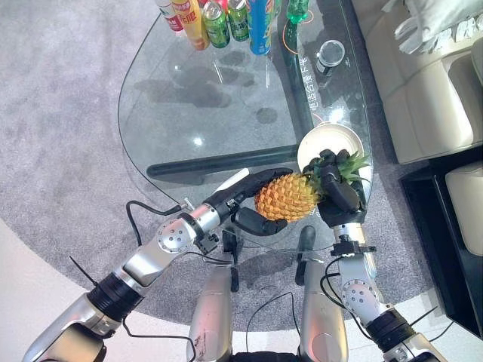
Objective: Pick up the fruit to the plate
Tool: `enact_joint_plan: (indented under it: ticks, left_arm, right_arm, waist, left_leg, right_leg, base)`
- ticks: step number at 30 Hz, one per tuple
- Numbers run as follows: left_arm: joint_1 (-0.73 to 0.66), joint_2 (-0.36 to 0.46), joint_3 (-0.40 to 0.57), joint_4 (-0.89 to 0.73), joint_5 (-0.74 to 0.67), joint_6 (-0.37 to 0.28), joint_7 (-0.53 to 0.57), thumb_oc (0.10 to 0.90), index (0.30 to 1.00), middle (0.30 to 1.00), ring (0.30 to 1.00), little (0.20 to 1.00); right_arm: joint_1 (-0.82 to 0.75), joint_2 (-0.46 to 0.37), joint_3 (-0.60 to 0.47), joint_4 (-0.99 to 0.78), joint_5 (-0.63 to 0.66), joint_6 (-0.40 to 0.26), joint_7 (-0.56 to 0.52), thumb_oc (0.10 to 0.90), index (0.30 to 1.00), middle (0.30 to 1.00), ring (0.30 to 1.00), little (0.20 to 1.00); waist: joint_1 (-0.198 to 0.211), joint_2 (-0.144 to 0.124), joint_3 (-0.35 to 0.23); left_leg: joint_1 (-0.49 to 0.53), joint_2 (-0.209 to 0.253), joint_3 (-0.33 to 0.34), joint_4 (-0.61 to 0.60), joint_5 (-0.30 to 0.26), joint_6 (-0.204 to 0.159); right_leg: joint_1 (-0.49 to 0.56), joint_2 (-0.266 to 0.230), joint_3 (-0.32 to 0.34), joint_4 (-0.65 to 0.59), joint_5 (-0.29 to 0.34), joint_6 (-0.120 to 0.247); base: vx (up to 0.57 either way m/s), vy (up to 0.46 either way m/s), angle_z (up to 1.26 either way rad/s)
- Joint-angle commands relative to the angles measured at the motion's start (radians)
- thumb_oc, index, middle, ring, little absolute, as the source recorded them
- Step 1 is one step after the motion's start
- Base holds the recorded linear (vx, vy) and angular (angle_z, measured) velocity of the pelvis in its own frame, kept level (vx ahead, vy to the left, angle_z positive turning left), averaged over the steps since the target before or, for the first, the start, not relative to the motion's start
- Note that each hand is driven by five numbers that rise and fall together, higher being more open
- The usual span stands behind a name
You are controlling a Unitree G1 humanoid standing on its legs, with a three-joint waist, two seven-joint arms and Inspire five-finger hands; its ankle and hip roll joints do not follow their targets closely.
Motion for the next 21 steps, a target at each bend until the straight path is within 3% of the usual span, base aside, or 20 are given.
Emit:
enact_joint_plan:
  ticks: [1, 17, 18, 19, 21]
  left_arm:
    - [0.063, -0.008, -0.034, -0.076, 0.01, 0.008, -0.027, 0.8, 0.9, 0.9, 0.9, 0.9]
    - [0.076, -0.016, -0.006, -0.053, 0.017, 0.031, -0.013, 0.8, 0.9, 0.9, 0.9, 0.9]
    - [0.079, -0.013, -0.002, -0.048, 0.016, 0.03, -0.012, 0.8, 0.9, 0.9, 0.9, 0.9]
    - [0.087, -0.002, 0.014, -0.044, 0.01, 0.036, -0.016, 0.8, 0.9, 0.9, 0.9, 0.9]
    - [0.089, 0.002, 0.017, -0.043, 0.008, 0.038, -0.015, 0.8, 0.9, 0.9, 0.9, 0.9]
  right_arm:
    - [-0.176, 0.06, -0.036, -0.36, -0.068, -0.106, 0.159, 0.1, 0.3, 0.3, 0.3, 0.2]
    - [-0.169, 0.01, -0.076, -0.319, -0.343, -0.116, -0.05, 0.1, 0.3, 0.3, 0.3, 0.2]
    - [-0.169, -0.002, -0.084, -0.319, -0.398, -0.12, -0.088, 0.1, 0.3, 0.3, 0.3, 0.2]
    - [-0.17, -0.045, -0.115, -0.312, -0.538, -0.127, -0.188, 0.1, 0.3, 0.3, 0.3, 0.2]
    - [-0.171, -0.062, -0.125, -0.314, -0.572, -0.127, -0.217, 0.1, 0.3, 0.3, 0.3, 0.2]
  waist:
    - [-0.034, -0.006, -0.025]
    - [-0.037, -0.013, -0.025]
    - [-0.037, -0.014, -0.025]
    - [-0.037, -0.017, -0.025]
    - [-0.037, -0.019, -0.025]
  left_leg:
    - [-0.04, -0.127, 0.09, 0.146, -0.131, 0.073]
    - [-0.047, -0.117, 0.094, 0.155, -0.132, 0.071]
    - [-0.047, -0.115, 0.095, 0.154, -0.131, 0.071]
    - [-0.044, -0.113, 0.095, 0.154, -0.132, 0.07]
    - [-0.043, -0.112, 0.095, 0.153, -0.132, 0.071]
  right_leg:
    - [0.062, 0.1, -0.094, -0.076, 0.012, -0.032]
    - [0.054, 0.104, -0.095, -0.065, 0.006, -0.034]
    - [0.053, 0.104, -0.095, -0.064, 0.007, -0.034]
    - [0.055, 0.105, -0.095, -0.062, 0.006, -0.033]
    - [0.055, 0.105, -0.096, -0.062, 0.006, -0.033]
  base:
    - [0.0, 0.0, 0.0]
    - [0.0, 0.0, 0.0]
    - [0.0, 0.0, 0.0]
    - [0.0, 0.0, 0.0]
    - [0.0, 0.0, 0.0]
